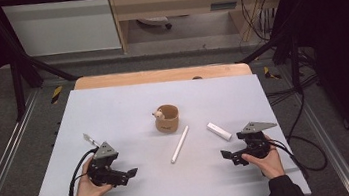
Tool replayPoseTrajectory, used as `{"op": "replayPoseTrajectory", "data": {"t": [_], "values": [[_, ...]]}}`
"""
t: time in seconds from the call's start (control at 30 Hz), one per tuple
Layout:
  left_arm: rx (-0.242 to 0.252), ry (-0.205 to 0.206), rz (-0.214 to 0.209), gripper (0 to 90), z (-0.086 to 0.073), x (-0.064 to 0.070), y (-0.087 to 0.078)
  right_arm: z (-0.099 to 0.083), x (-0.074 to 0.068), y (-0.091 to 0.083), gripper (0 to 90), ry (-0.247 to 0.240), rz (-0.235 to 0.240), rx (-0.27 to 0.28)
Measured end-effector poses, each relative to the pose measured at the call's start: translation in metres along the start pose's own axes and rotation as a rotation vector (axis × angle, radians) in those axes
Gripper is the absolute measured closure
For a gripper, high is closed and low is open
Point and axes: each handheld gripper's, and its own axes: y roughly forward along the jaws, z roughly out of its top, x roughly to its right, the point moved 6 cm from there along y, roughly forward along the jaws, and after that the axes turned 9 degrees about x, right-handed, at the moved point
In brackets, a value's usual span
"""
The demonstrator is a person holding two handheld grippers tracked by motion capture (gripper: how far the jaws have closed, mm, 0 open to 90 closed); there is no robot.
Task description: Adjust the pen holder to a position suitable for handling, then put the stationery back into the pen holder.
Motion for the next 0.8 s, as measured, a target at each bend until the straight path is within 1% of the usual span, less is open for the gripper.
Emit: {"op": "replayPoseTrajectory", "data": {"t": [0.1,0.23,0.5,0.63,0.7,0.8], "values": [[-0.001,0.009,-0.003,4.3,0.006,0.005,0.004,0.000,0.000,-0.002,0.6,0.004,-0.004,0.007],[0.004,0.012,-0.011,4.3,0.016,0.012,0.010,-0.001,0.001,-0.003,0.6,-0.005,-0.011,0.001],[-0.010,0.025,-0.008,4.3,0.034,0.026,0.027,-0.001,0.000,-0.003,0.6,-0.007,-0.010,0.007],[-0.017,0.030,-0.017,4.4,0.041,0.034,0.034,-0.001,-0.001,-0.004,0.6,-0.008,-0.008,0.010],[-0.021,0.035,-0.012,4.4,0.044,0.037,0.038,-0.001,-0.001,-0.004,0.6,-0.010,-0.007,0.011],[-0.021,0.029,-0.019,4.8,0.049,0.043,0.045,-0.001,-0.001,-0.004,0.6,-0.011,-0.009,0.013]]}}
